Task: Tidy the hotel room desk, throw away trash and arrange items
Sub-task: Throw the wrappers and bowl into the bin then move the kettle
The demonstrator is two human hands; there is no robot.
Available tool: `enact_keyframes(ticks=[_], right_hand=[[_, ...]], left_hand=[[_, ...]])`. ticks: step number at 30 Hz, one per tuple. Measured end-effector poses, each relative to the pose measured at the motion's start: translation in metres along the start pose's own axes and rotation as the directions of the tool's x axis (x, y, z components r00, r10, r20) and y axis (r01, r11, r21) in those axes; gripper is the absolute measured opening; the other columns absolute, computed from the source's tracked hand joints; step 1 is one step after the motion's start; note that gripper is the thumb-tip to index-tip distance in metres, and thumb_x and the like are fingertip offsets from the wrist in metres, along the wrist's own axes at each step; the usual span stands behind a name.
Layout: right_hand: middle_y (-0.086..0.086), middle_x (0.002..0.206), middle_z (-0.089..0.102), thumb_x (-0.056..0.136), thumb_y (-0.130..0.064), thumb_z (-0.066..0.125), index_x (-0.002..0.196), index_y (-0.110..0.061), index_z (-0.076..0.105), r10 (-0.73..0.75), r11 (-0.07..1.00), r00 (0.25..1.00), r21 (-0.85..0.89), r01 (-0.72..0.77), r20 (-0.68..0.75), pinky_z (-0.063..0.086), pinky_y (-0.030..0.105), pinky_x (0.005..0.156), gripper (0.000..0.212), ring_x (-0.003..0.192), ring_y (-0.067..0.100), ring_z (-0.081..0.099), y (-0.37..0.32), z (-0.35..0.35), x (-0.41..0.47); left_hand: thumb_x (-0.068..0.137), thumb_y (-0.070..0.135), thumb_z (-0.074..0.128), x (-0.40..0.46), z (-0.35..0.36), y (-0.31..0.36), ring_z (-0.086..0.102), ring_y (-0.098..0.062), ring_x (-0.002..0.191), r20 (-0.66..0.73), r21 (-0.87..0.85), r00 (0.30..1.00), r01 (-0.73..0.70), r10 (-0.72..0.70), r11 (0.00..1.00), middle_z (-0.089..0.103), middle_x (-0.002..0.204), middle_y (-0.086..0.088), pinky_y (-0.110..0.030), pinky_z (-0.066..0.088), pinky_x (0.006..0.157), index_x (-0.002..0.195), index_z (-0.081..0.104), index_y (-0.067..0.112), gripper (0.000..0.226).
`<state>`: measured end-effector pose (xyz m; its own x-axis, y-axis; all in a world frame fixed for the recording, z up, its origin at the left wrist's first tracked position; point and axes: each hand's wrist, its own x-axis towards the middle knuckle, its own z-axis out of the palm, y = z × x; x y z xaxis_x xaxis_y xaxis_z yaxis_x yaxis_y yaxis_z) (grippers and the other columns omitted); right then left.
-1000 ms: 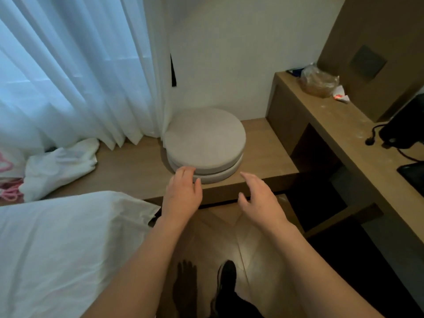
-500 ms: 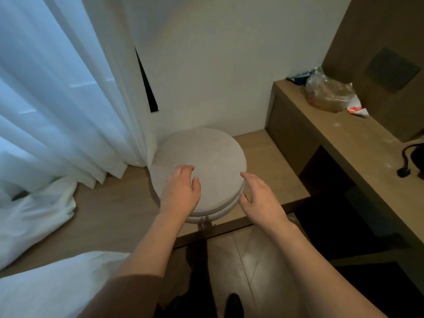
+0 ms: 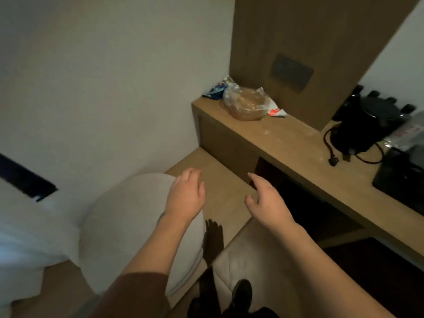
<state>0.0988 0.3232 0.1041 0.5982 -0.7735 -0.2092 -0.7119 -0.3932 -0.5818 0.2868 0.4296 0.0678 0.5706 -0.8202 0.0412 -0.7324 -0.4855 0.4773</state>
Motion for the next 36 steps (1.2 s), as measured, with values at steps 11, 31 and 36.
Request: enact_keyframes(ticks=[11,31,36], right_hand=[[-0.003,0.156,0.036,0.098,-0.025,0.057,0.154,-0.025,0.029,0.153,0.982,0.986,0.127,-0.143,-0.070,0.028,0.030,0.116,0.062,0.144,0.013,0.032,0.077,-0.068,0.105],[0.002,0.147,0.049,0.094,-0.029,0.060,0.148,-0.023,0.041,0.299,0.931,0.953,0.236,-0.279,-0.053,0.044,0.038,0.106,0.057,0.129,0.023,0.051,0.057,-0.074,0.421],[0.012,0.152,0.032,0.093,-0.028,0.059,0.151,-0.014,0.032,0.623,0.663,0.780,0.571,-0.484,-0.062,0.037,0.045,0.111,0.065,0.133,0.036,0.041,0.065,-0.051,0.468]], left_hand=[[0.104,0.029,0.048,0.132,0.053,0.095,0.044,-0.015,0.136,0.135,-0.051,0.984,-0.109,0.115,0.993,0.048,0.148,0.001,-0.032,0.036,0.116,0.147,0.048,0.019,0.044],[0.096,0.013,0.058,0.484,0.094,0.013,0.057,-0.027,0.120,-0.013,-0.206,0.972,0.228,-0.235,0.952,0.058,0.136,-0.009,-0.037,0.046,0.100,0.136,0.059,0.013,0.040],[0.082,0.008,0.066,0.549,0.124,-0.023,0.062,-0.037,0.111,0.007,-0.078,0.990,0.138,-0.138,0.987,0.066,0.121,-0.018,-0.044,0.052,0.093,0.126,0.065,0.008,0.044]])
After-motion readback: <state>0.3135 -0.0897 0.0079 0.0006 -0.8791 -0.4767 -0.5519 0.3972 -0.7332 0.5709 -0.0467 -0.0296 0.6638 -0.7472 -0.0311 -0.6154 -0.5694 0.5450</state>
